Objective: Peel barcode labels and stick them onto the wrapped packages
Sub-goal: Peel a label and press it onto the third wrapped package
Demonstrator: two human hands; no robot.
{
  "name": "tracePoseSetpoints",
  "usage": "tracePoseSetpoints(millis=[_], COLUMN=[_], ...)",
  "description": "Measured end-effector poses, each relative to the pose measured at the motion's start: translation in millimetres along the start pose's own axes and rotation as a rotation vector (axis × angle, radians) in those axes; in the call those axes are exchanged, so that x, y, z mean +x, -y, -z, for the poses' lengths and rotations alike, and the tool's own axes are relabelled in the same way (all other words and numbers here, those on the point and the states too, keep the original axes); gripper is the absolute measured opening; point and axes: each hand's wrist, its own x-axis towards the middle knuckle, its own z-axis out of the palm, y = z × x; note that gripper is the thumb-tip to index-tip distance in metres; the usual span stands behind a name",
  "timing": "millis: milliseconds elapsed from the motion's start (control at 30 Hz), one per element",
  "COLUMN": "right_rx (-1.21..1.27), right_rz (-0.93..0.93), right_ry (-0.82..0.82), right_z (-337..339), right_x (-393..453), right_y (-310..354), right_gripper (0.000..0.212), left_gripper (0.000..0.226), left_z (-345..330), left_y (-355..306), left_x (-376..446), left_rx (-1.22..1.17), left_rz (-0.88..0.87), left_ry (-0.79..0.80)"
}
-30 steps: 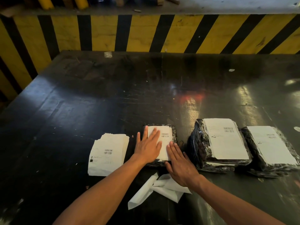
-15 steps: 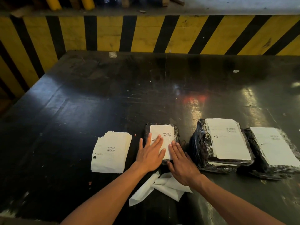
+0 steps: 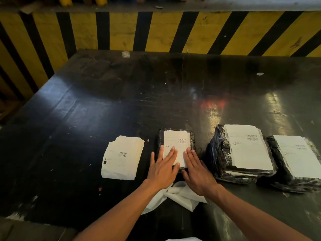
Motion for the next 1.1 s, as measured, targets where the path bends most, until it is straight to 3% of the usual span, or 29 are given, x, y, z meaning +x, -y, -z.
tracePoseSetpoints(millis=[267,467,700,833,933,1100], right_rx=[-0.002,0.004,0.033,0.115,0.273,0.434], right_rz=[-0.003,0.012,0.030,0.021,-0.010,-0.106], right_ry=[0.007,-0.007,-0.025,-0.061,-0.199,-0.330], right_z=[0,-1,-4,-7,-6,2], right_x=[1,0,1,2,4,26], right_y=[0,-3,-4,-3,-1,1], right_gripper=[0.069,0.070,0.070,0.067,0.058,0.056], left_gripper=[0.060,0.062,0.059,0.057,0.060,0.065], left_z=[-5,-9,-24,-23,-16,-10], left_y=[20,2,36,35,30,29], left_x=[-13,-17,-45,-41,-21,21], left_rx=[0.044,0.037,0.064,-0.109,-0.342,-0.425], left_rz=[0.115,-0.014,0.079,0.134,0.182,0.156], left_ry=[-0.055,-0.032,-0.063,-0.104,-0.147,-0.141])
